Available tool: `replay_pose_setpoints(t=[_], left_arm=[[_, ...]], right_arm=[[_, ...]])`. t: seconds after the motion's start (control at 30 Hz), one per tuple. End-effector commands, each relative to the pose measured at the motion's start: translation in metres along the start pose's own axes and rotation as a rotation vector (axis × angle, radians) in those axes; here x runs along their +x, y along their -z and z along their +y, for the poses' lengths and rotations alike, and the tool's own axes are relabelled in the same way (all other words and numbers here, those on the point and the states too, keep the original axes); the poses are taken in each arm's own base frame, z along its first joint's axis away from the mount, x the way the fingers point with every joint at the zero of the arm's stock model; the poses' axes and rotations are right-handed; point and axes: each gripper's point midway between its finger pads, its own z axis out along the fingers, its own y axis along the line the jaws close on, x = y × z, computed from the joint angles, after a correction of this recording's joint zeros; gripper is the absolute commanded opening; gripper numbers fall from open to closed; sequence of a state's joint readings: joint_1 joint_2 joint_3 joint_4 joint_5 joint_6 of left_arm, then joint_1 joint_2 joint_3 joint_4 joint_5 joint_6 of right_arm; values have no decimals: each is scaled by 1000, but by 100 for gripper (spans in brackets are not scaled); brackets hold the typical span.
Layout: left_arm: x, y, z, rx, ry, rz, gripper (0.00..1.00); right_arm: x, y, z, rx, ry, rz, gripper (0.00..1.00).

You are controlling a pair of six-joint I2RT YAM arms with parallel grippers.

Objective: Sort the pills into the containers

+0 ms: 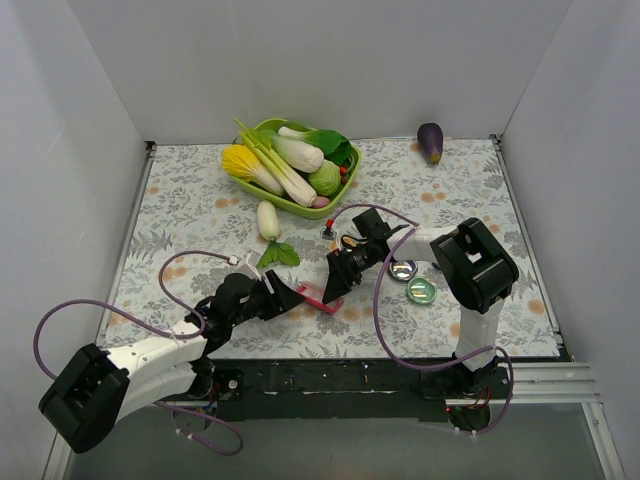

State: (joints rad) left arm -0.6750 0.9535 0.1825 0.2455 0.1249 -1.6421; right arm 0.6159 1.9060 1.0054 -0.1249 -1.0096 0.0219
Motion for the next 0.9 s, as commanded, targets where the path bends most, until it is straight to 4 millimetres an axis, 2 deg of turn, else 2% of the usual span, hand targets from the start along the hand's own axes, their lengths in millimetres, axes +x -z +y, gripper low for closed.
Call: replay_pose_setpoints(t=[0.0,0.27,0.57,0.87], left_arm=[[3,-2,6,-6,40,2,55],[-1,-14,13,-11,114,3,59],[-2,-6,2,75,140,-7,58],[-4,-12,7,54,174,-12,62]], right_arm=[[-19,5,17,-29,76,-26,17],[-18,5,15,-21,73,-23,17],[-18,4,12,-12,64,-19,17],[-16,3,11,-6,58,-14,17]])
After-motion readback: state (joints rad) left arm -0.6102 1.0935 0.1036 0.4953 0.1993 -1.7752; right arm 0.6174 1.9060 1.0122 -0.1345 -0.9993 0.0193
